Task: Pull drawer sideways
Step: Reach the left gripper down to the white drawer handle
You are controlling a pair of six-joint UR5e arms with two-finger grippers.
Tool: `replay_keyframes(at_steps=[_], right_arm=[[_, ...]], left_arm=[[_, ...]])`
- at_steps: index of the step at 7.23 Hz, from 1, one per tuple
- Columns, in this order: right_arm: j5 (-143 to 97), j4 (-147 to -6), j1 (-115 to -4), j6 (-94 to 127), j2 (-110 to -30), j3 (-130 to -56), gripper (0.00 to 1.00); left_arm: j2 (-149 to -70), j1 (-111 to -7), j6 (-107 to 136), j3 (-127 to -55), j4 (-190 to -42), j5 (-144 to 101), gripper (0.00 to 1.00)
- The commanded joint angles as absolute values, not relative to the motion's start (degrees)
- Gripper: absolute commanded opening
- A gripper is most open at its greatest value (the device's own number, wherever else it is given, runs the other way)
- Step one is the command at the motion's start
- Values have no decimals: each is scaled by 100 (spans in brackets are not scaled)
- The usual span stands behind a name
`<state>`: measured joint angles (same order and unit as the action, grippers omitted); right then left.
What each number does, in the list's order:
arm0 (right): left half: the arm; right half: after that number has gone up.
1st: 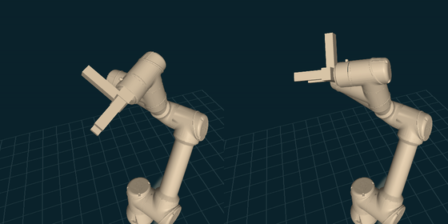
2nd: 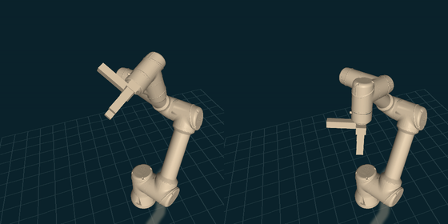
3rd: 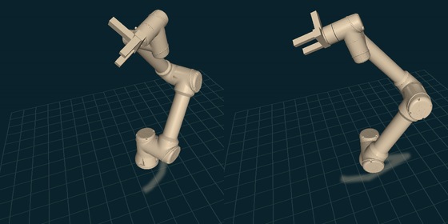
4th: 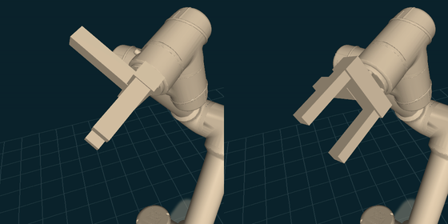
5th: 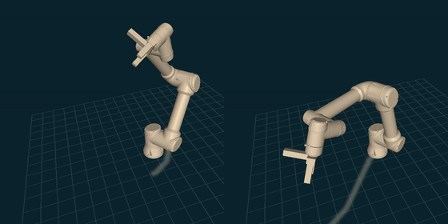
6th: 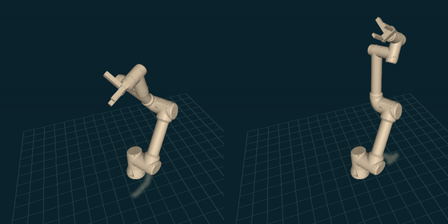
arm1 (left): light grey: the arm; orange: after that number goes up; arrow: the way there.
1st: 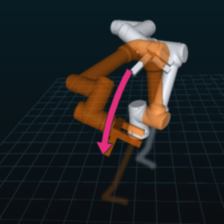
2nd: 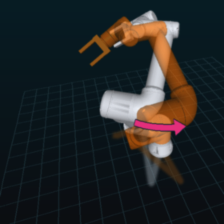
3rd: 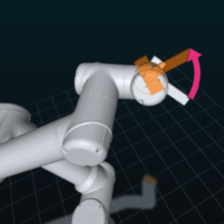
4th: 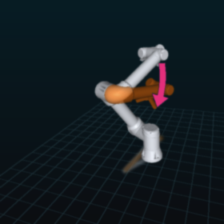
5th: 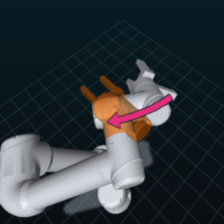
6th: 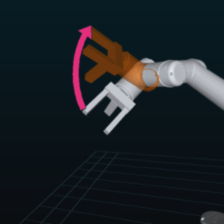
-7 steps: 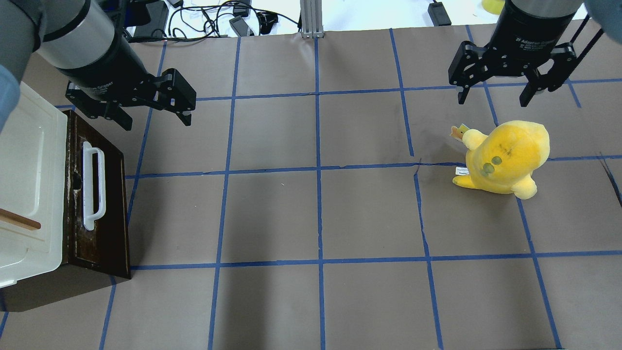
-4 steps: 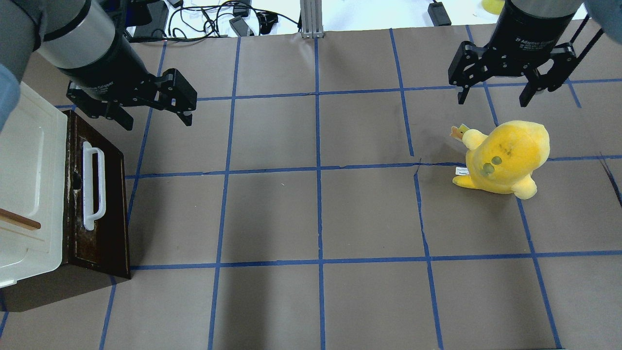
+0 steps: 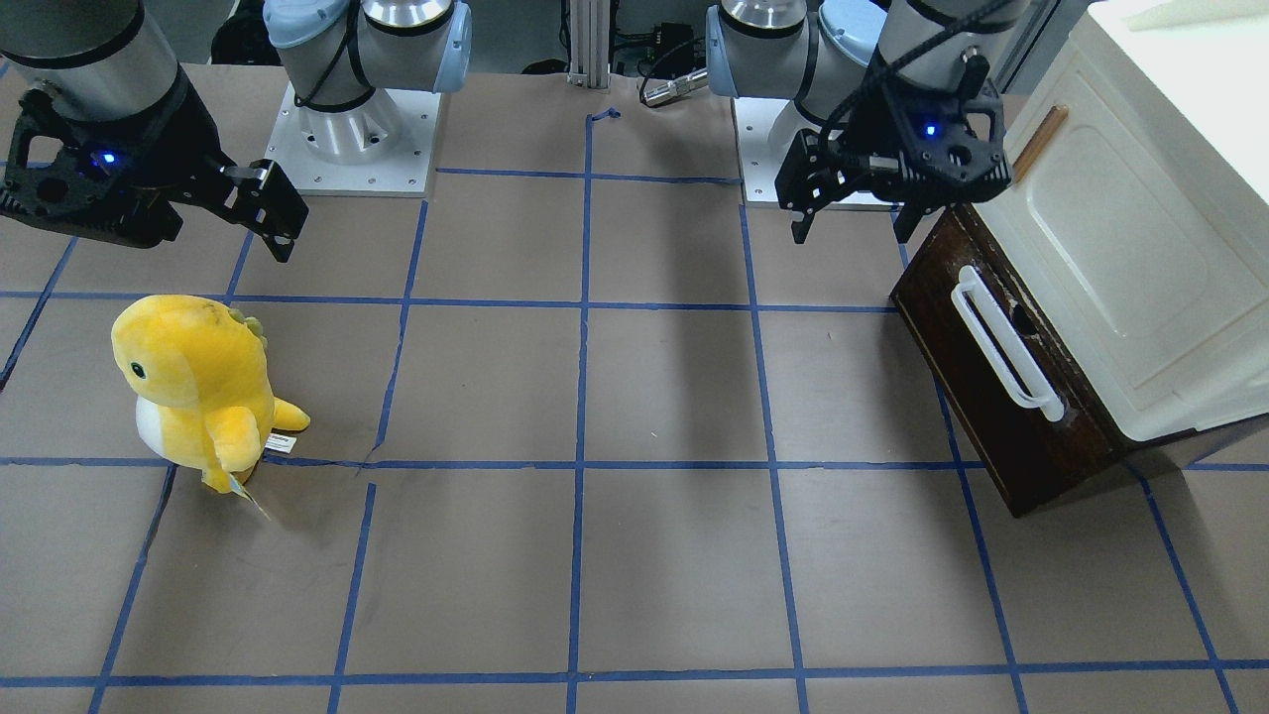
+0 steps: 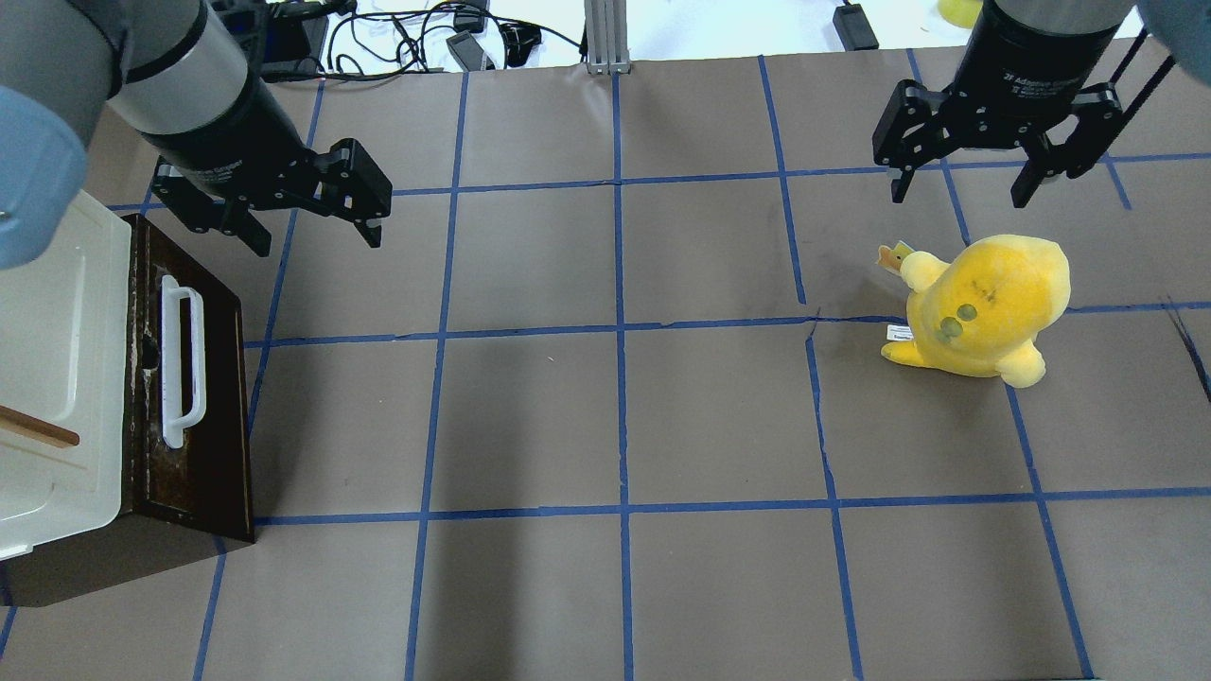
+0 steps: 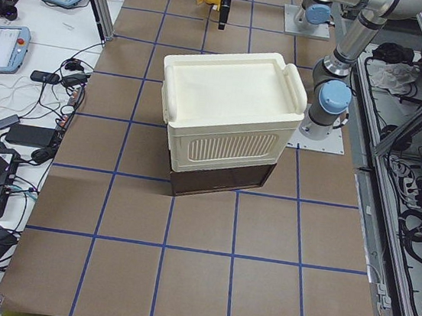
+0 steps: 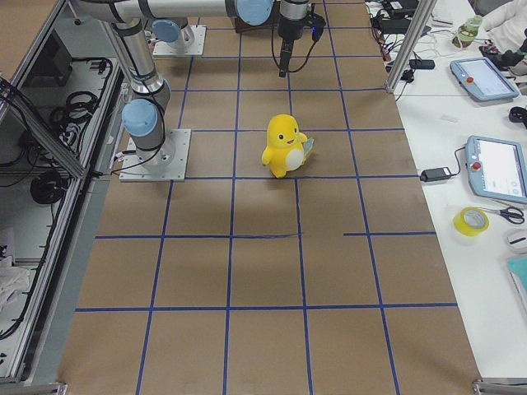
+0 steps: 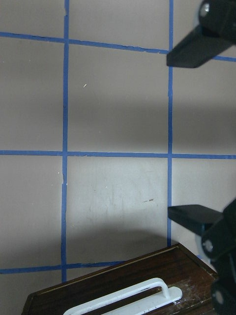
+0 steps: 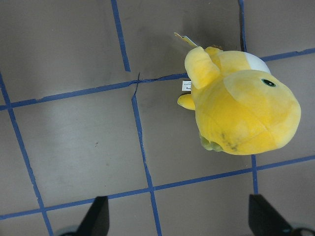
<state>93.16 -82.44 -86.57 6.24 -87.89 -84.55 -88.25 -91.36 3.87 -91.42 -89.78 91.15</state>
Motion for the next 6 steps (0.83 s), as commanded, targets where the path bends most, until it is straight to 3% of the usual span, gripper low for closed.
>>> replay_keyframes(at_steps=[1, 6], right_arm=[[9316, -8244, -8657, 624, -8789, -8455, 100], [9316, -8244, -8657, 624, -8789, -8455, 100]], left_arm=[[-9323, -9498, 683, -9254, -8903, 10048, 100], [-10202, -9720, 1623, -10210, -8956, 12484, 100]])
